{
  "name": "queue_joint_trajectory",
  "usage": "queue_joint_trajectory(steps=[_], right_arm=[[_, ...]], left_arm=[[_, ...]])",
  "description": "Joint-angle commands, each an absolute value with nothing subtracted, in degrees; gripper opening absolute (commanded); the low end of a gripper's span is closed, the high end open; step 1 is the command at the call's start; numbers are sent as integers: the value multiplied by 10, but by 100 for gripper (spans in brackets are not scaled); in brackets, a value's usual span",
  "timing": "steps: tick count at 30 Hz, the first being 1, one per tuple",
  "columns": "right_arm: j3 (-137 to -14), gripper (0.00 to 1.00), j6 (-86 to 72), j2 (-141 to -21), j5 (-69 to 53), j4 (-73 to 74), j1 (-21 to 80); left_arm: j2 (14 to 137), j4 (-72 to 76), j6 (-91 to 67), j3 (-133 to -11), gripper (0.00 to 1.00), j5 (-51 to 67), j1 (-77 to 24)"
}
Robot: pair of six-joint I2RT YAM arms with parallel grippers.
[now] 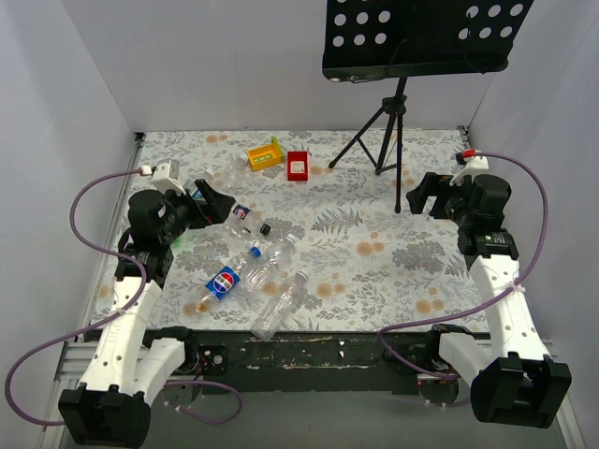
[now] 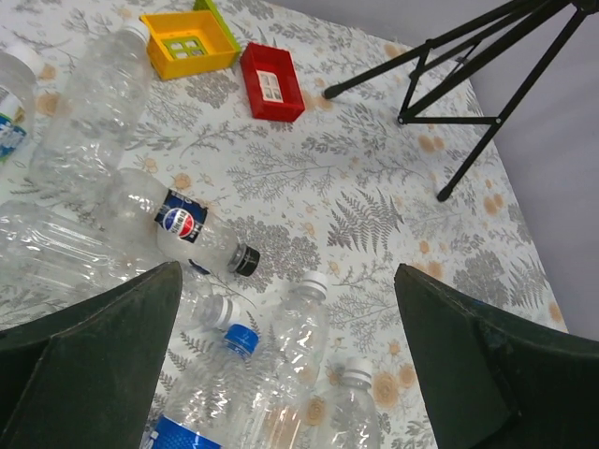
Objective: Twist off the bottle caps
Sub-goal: Pick up the plastic bottle at the center of the board.
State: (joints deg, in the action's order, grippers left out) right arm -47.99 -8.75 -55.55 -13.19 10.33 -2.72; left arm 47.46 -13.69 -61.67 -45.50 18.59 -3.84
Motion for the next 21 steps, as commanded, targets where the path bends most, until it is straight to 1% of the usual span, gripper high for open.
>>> queue_joint_trajectory(steps=[1,7,10,12,14,17,21], right_arm=[[-490,98,-95,-553,-147,85,-26],[-483,98,-84,-556,-197,70,-27],[-467,98,-32,-551,-283,53,-27],[-457,98,37,-553,-378,53,-27],[-448,98,91,-555,-465,60,-26],[-446,98,160,-555,-525,97,-26],[-433,98,253,-552,-585,146,-25]], left_arm=[[493,-197,-624,-487,98,249,-38],[509,-233,-627,-497,98,292,-38],[514,-247,-628,-498,98,305,-43],[519,-257,-629,-499,98,304,-58],[526,-270,-628,-503,98,286,-96],[546,-297,-627,-519,98,203,-181],[580,-339,-634,-547,98,140,-276]])
